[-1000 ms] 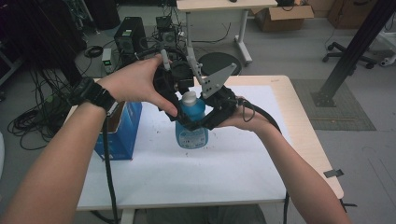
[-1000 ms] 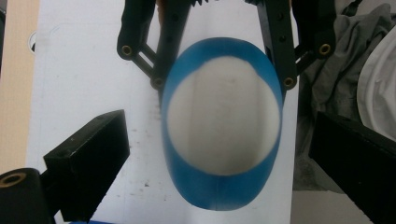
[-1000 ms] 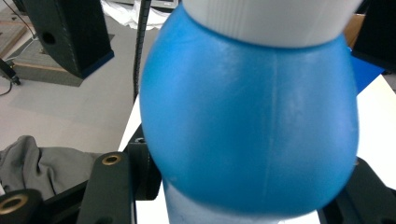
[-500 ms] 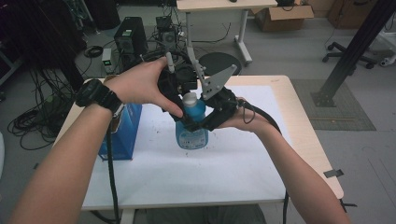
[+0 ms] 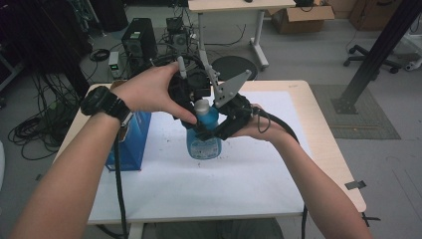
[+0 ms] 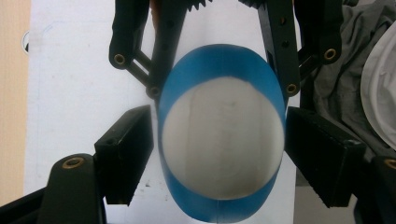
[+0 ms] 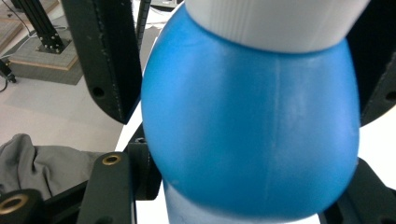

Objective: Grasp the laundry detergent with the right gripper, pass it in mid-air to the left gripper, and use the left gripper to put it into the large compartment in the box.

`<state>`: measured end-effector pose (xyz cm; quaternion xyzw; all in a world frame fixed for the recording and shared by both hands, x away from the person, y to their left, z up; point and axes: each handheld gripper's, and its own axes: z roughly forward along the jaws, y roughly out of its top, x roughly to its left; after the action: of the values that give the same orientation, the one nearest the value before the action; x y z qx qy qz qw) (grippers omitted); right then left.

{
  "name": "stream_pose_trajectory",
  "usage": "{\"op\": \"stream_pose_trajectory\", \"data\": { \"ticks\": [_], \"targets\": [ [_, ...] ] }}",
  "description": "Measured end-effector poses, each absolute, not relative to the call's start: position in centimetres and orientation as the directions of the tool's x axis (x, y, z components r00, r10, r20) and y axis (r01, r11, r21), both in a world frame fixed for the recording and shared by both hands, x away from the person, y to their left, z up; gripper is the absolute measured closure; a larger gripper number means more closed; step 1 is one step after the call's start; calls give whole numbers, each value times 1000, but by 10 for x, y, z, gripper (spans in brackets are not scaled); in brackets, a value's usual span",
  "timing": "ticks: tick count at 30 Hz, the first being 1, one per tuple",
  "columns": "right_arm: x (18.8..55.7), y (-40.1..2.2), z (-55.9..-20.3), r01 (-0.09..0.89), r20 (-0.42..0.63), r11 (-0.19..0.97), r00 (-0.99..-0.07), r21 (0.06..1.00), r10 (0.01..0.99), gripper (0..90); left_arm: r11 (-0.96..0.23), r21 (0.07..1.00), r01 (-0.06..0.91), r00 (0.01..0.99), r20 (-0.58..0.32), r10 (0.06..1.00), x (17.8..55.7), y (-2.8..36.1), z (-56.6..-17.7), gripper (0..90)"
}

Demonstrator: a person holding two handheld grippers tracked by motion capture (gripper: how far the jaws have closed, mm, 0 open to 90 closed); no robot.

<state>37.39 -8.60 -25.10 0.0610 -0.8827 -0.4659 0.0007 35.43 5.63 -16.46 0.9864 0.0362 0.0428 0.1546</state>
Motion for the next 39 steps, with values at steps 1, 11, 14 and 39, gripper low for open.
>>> {"op": "stream_pose_trajectory", "data": {
  "ticks": [1, 11, 14, 39],
  "targets": [
    [374, -86, -251, -107, -55, 558, -992, 823, -110, 430, -950, 308, 58, 994, 73, 85, 354, 56, -165, 259],
    [373, -86, -252, -109, -57, 559, -992, 822, -109, 430, -951, 302, 61, 994, 71, 86, 354, 55, -164, 292],
    [373, -86, -252, -109, -59, 558, -992, 822, -108, 430, -952, 300, 63, 994, 69, 88, 354, 55, -164, 305],
    [375, -87, -251, -91, -44, 540, -994, 837, -99, 425, -957, 278, 82, 992, 75, 107, 355, 52, -159, 381]
  ]
}}
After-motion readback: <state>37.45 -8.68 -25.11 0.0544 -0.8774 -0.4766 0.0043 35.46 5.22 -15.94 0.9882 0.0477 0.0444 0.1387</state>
